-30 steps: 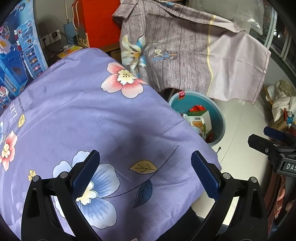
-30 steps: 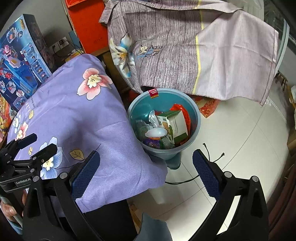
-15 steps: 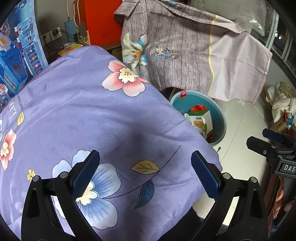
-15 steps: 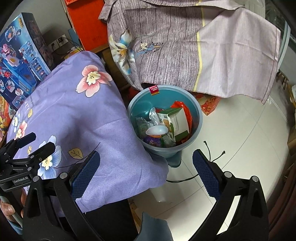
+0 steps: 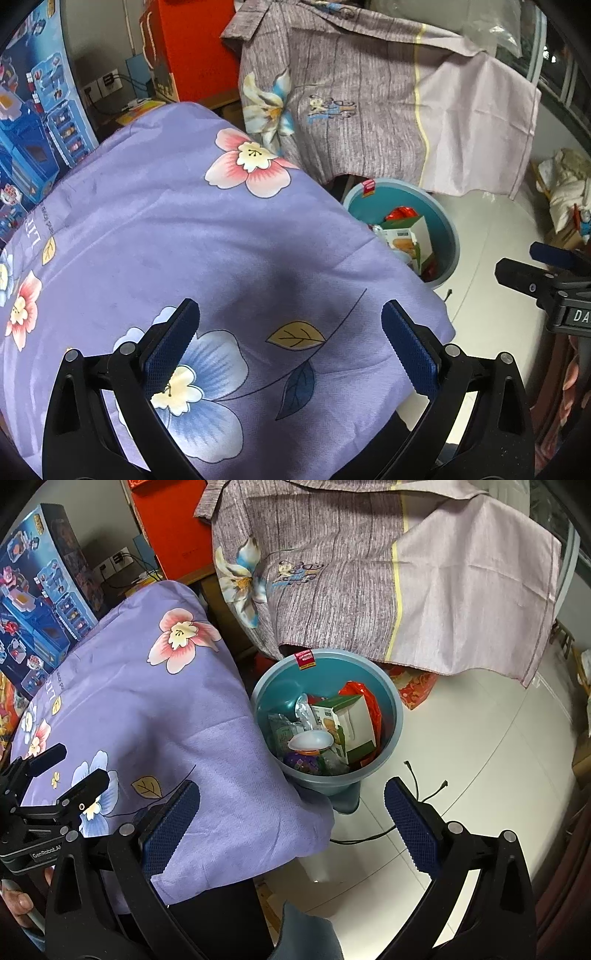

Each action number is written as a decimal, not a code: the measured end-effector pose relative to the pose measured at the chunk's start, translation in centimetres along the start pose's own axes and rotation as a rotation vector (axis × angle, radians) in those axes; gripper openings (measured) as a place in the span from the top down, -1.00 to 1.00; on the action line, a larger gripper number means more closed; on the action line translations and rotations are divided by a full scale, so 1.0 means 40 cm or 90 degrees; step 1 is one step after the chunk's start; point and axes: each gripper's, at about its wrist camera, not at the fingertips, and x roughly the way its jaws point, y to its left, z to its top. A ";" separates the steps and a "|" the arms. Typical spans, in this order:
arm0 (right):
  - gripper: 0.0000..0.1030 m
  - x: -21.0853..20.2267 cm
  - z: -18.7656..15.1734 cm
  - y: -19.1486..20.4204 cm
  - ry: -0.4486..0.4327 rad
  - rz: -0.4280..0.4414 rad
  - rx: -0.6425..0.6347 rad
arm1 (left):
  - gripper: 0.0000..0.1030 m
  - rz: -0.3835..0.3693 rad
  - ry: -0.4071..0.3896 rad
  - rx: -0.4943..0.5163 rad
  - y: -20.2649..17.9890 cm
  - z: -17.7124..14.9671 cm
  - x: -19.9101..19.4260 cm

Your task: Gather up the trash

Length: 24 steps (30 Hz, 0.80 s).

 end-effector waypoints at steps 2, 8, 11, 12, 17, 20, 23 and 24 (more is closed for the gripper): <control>-0.87 0.001 0.000 -0.001 0.001 -0.001 0.000 | -0.92 0.002 0.001 -0.001 0.002 0.000 0.001; -0.87 0.002 0.001 -0.001 0.001 -0.006 -0.003 | -0.92 0.002 0.002 -0.004 0.010 -0.001 0.005; -0.87 0.003 0.000 -0.003 0.000 -0.008 -0.004 | -0.92 0.005 0.001 -0.004 0.009 -0.002 0.006; -0.87 0.003 0.000 -0.002 0.000 -0.009 -0.004 | -0.92 0.004 0.002 -0.005 0.009 -0.002 0.006; -0.87 0.002 0.000 0.000 -0.003 -0.017 -0.010 | -0.92 0.002 0.004 -0.008 0.012 -0.003 0.008; -0.87 0.003 0.000 -0.002 -0.004 -0.019 -0.011 | -0.92 0.005 0.009 -0.012 0.010 -0.004 0.015; -0.87 0.006 -0.001 -0.002 -0.004 -0.022 -0.012 | -0.92 0.016 0.011 -0.018 0.008 -0.005 0.019; -0.87 0.006 -0.002 -0.002 -0.004 -0.023 -0.014 | -0.92 0.015 0.012 -0.022 0.010 -0.006 0.020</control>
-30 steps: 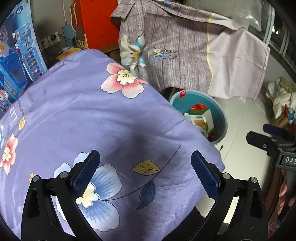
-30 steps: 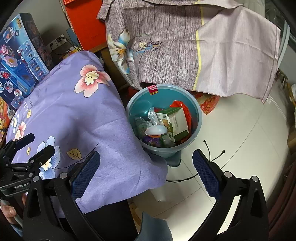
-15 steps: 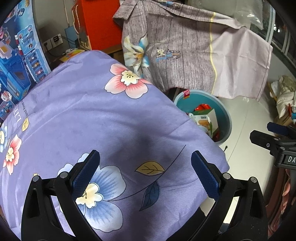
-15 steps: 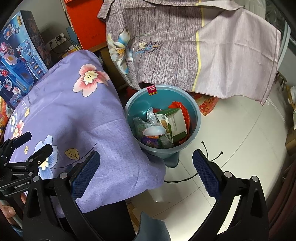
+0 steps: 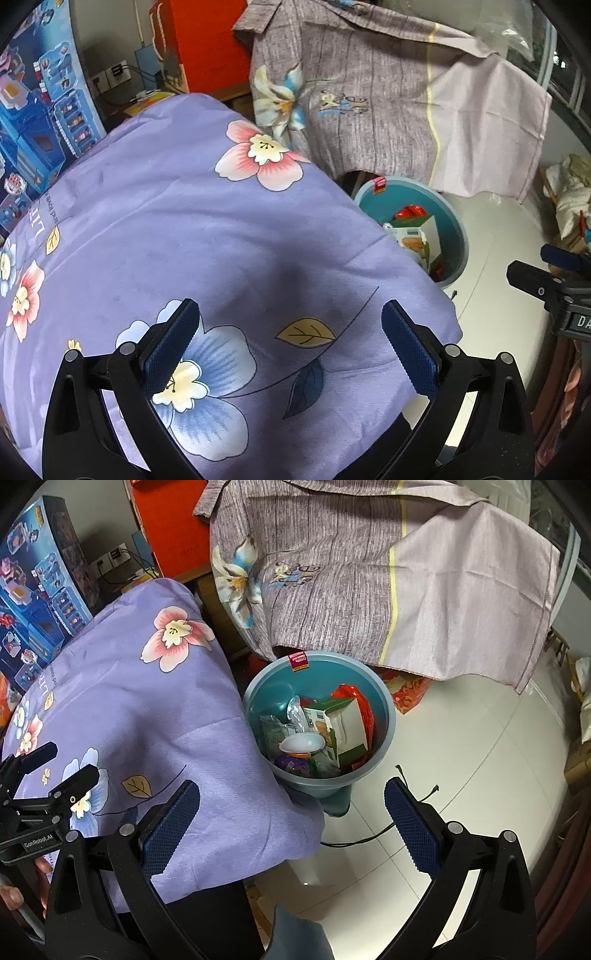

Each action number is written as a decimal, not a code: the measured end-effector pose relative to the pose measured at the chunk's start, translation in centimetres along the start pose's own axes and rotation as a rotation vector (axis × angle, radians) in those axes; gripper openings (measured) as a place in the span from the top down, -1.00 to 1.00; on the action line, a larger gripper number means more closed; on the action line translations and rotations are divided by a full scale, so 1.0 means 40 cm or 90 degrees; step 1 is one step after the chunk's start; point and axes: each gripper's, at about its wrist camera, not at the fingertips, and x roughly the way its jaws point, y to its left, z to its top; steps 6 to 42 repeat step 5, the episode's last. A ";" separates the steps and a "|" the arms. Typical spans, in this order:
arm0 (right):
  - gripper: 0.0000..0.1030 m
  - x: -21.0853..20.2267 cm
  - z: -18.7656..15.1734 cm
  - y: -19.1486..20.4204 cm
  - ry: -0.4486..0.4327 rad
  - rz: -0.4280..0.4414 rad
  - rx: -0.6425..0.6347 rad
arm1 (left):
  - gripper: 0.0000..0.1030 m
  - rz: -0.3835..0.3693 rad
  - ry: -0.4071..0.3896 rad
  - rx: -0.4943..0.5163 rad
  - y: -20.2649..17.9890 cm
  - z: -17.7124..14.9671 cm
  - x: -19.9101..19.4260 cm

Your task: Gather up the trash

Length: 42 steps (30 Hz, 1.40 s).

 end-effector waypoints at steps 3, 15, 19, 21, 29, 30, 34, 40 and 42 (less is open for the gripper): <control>-0.87 0.000 -0.002 0.004 -0.003 -0.007 -0.004 | -0.92 0.003 -0.004 -0.005 0.005 0.002 -0.003; -0.87 0.001 -0.002 0.006 -0.005 -0.011 -0.007 | -0.92 0.000 -0.005 -0.003 0.005 0.004 -0.006; -0.87 0.001 -0.002 0.006 -0.005 -0.011 -0.007 | -0.92 0.000 -0.005 -0.003 0.005 0.004 -0.006; -0.87 0.001 -0.002 0.006 -0.005 -0.011 -0.007 | -0.92 0.000 -0.005 -0.003 0.005 0.004 -0.006; -0.87 0.001 -0.002 0.006 -0.005 -0.011 -0.007 | -0.92 0.000 -0.005 -0.003 0.005 0.004 -0.006; -0.87 0.001 -0.002 0.006 -0.005 -0.011 -0.007 | -0.92 0.000 -0.005 -0.003 0.005 0.004 -0.006; -0.87 0.001 -0.002 0.006 -0.005 -0.011 -0.007 | -0.92 0.000 -0.005 -0.003 0.005 0.004 -0.006; -0.87 0.001 -0.002 0.006 -0.005 -0.011 -0.007 | -0.92 0.000 -0.005 -0.003 0.005 0.004 -0.006; -0.87 0.001 -0.002 0.006 -0.005 -0.011 -0.007 | -0.92 0.000 -0.005 -0.003 0.005 0.004 -0.006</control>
